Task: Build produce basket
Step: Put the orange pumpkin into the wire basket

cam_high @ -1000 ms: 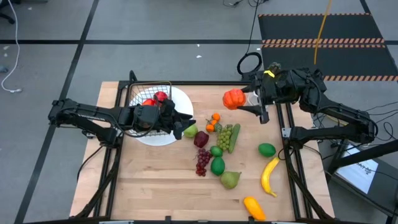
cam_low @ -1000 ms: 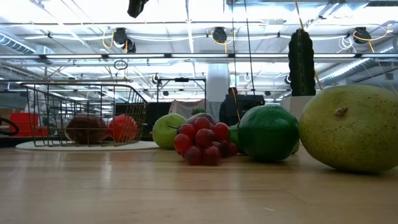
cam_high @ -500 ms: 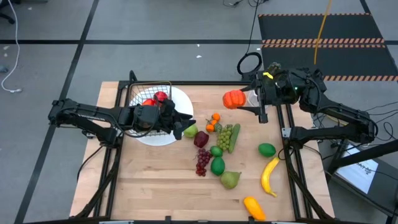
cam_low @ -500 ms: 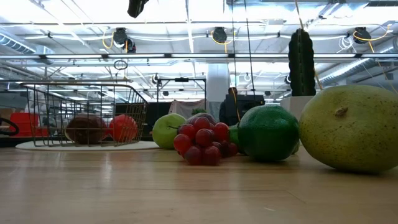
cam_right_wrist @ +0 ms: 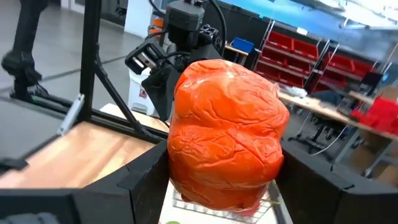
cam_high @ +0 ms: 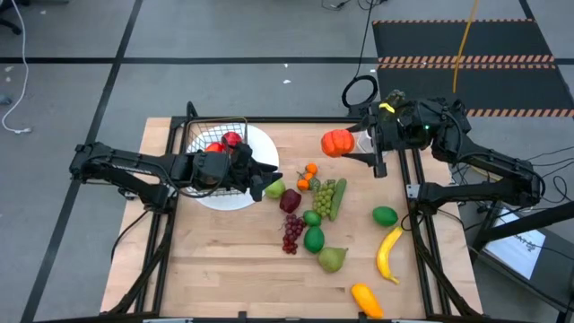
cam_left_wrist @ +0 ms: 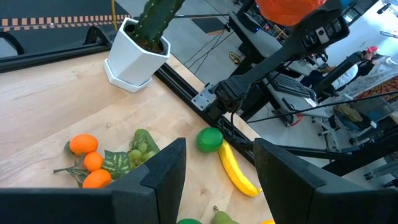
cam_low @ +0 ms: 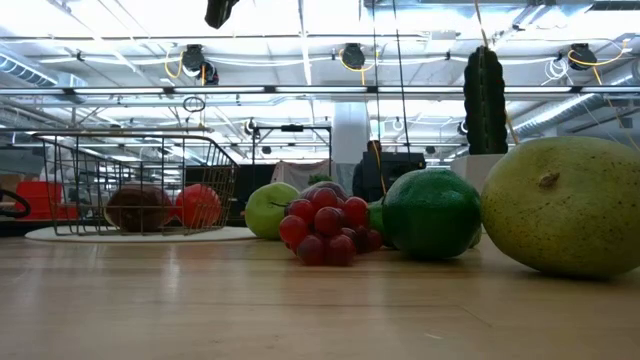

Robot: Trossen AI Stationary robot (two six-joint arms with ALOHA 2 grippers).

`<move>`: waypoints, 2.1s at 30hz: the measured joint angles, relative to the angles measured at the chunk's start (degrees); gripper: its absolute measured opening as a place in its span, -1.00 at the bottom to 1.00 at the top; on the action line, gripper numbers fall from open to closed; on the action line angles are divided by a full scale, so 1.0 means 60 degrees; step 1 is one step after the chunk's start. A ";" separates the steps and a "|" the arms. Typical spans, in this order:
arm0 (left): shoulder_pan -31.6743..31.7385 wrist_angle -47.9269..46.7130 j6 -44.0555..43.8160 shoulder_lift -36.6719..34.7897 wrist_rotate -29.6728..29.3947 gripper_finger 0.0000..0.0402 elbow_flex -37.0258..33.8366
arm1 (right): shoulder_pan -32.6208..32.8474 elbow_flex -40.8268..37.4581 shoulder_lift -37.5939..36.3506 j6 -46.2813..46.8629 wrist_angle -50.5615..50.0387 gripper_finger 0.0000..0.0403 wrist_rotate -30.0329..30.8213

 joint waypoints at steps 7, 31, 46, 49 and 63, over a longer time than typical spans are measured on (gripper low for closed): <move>0.0000 0.0004 0.0000 0.0000 0.0000 -0.06 0.0000 | 0.0000 0.0000 0.0000 0.1821 0.0000 0.26 0.0000; 0.0000 0.0011 0.0015 0.0000 -0.0131 -0.06 0.0000 | 0.0000 -0.0004 0.0000 0.8071 0.0000 0.26 0.0000; -0.0002 0.0009 0.0015 0.0000 -0.0149 -0.06 0.0000 | -0.0002 -0.0004 0.0002 1.1387 0.0000 0.26 0.0000; 0.0000 0.0007 0.0015 0.0000 -0.0149 -0.06 0.0000 | 0.0000 -0.0004 0.0004 1.1570 0.0000 0.26 0.0000; -0.0004 0.0498 0.0003 0.0000 -0.0150 -0.06 0.0000 | -0.0004 -0.0004 0.0004 1.0549 0.0000 0.26 0.0006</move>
